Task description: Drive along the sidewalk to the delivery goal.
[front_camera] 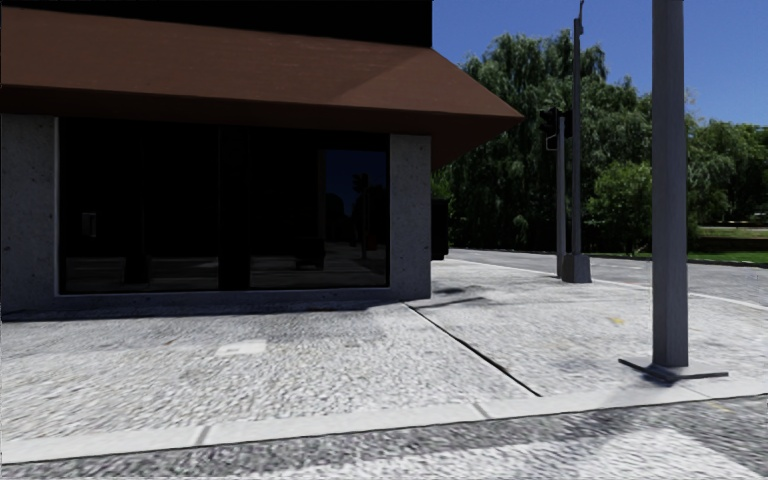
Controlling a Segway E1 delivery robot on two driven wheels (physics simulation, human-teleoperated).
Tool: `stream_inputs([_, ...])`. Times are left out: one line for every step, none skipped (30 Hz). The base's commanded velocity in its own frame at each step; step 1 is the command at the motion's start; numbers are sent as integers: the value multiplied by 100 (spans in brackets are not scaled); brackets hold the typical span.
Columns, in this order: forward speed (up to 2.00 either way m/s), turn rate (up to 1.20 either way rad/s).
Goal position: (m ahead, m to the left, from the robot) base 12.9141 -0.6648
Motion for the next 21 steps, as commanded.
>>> stream_inputs([200,-68])
stream_inputs([200,-68])
stream_inputs([200,-67])
stream_inputs([200,-58])
stream_inputs([200,-38])
stream_inputs([200,-19])
stream_inputs([200,-14])
stream_inputs([200,-13])
stream_inputs([200,-20])
stream_inputs([200,-20])
stream_inputs([200,-29])
stream_inputs([200,-37])
stream_inputs([200,-49])
stream_inputs([198,-54])
stream_inputs([195,-57])
stream_inputs([193,-57])
stream_inputs([192,-57])
stream_inputs([192,-58])
stream_inputs([192,-59])
stream_inputs([192,-61])
stream_inputs([192,-62])
